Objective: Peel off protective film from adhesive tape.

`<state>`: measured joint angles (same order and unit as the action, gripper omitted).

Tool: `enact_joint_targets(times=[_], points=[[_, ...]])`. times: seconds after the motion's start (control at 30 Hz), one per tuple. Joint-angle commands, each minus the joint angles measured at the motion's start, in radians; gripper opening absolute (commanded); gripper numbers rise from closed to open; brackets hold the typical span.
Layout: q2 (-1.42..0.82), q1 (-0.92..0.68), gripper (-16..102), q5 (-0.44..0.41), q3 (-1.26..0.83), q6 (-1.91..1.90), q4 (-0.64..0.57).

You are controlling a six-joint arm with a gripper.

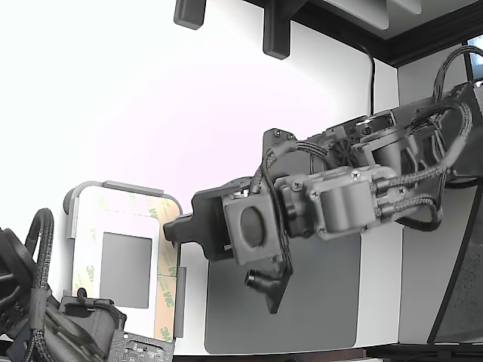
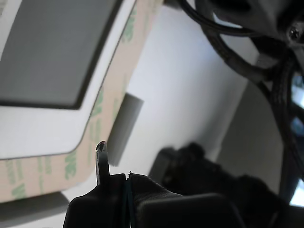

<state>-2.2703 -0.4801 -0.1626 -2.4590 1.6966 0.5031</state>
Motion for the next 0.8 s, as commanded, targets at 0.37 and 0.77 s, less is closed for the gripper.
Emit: enact_joint_targets(times=[0.37,0.77], points=[[0.311,-0.097,-11,-0.018,0.253,-0.057,0.006],[0.459,-0.15,-11,0.025,0.35,-0.061,-0.023]])
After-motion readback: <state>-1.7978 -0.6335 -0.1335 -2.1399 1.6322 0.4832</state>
